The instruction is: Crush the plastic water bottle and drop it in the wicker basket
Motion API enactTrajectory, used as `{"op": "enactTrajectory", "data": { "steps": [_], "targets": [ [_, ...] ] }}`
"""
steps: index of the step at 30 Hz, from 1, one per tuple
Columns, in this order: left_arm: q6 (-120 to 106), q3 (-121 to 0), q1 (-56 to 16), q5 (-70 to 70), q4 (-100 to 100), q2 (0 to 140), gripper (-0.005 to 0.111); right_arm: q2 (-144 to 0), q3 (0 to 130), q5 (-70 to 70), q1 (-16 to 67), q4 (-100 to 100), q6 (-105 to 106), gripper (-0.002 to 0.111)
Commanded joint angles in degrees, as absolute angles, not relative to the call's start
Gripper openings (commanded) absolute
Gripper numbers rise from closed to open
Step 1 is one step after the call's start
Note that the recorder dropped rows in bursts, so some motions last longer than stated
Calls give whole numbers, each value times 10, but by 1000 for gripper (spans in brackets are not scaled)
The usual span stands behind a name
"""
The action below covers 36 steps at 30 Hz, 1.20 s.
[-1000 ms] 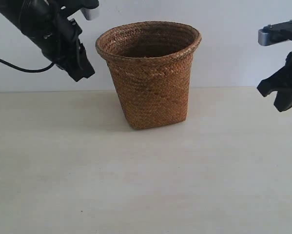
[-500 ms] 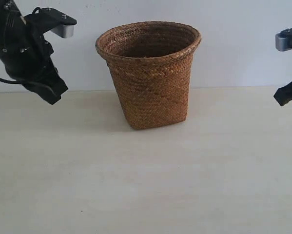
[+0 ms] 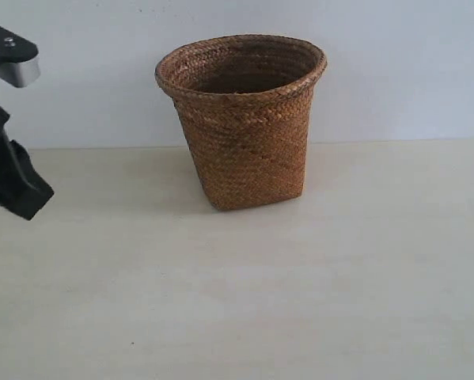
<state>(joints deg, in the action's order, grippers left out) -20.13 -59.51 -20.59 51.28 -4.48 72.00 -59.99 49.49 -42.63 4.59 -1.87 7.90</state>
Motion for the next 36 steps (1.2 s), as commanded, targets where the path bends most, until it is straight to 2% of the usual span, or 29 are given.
{"op": "enactTrajectory", "data": {
  "steps": [1, 9, 19, 27, 36],
  "targets": [
    [-184, -512, -206, 451, -55, 632, 4, -477, 422, -330, 46, -18, 49, 0],
    [-171, -371, -206, 326, -94, 458, 4, -254, 308, -206, 46, -18, 42, 0],
    [-171, -209, -206, 209, -182, 214, 4, -36, 201, -178, 46, -18, -6, 0],
    [-176, -113, -206, 77, -207, 123, 4, -18, 117, -153, 46, -20, -6, 0],
    [-176, -111, -206, 73, -207, 123, 4, -18, 108, -150, 46, -17, -13, 0]
  ]
}}
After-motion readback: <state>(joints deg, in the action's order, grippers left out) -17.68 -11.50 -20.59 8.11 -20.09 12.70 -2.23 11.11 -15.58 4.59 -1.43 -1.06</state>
